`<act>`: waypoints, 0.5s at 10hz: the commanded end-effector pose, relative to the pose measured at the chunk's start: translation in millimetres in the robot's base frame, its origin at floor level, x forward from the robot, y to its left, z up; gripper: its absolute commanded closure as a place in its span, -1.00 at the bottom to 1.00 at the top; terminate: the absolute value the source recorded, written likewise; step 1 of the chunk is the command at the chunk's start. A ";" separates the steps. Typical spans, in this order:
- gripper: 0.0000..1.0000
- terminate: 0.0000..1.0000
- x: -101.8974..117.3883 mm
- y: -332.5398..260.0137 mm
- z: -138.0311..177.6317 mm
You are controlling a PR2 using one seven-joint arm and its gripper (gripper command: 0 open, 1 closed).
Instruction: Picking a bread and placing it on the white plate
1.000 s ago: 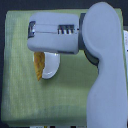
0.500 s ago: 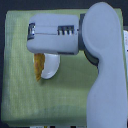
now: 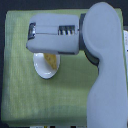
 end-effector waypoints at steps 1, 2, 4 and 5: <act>-1.00 -1.00 -19.0 -2.6 4.7; -1.00 -1.00 -27.7 2.2 9.9; -1.00 -1.00 -25.0 3.4 37.2; -1.00 -1.00 -12.9 -4.1 66.1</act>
